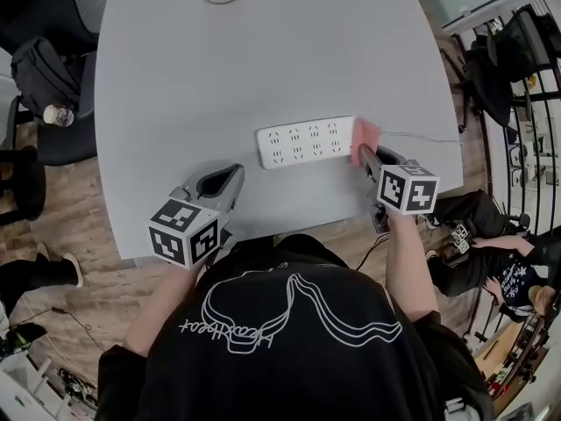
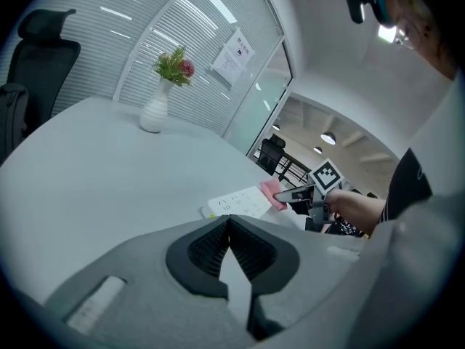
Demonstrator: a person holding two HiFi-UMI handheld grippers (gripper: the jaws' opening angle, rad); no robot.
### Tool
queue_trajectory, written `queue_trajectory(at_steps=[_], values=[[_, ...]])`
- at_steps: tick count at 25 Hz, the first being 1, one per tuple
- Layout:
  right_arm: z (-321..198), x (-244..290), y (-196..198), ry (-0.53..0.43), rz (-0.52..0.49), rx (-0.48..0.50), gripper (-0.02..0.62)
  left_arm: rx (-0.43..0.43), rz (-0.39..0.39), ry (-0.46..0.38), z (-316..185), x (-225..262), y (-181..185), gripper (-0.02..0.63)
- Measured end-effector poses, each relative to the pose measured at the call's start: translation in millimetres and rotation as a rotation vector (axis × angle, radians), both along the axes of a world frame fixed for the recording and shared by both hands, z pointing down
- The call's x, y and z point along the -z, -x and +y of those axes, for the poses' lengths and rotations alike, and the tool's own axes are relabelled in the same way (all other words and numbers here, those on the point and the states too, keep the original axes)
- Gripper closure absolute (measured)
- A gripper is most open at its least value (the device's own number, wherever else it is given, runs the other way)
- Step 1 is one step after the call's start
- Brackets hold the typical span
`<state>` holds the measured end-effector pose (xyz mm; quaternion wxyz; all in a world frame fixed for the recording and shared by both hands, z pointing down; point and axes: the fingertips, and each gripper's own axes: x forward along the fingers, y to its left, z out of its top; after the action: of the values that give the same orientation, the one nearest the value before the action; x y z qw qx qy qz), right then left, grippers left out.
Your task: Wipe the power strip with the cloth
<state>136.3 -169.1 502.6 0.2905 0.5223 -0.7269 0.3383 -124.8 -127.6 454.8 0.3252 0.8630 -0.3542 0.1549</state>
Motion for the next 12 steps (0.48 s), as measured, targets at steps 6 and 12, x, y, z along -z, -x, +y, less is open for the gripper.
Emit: queue_trajectory(at_steps=[6, 12], values=[[0, 2, -1, -0.068, 0.017, 0.033, 0.56, 0.0, 0.052, 0.0, 11, 15, -5, 0.595], [4, 57, 20, -0.261, -0.129, 0.079, 0.565, -0.011, 0.044, -0.06, 26, 40, -12, 0.595]])
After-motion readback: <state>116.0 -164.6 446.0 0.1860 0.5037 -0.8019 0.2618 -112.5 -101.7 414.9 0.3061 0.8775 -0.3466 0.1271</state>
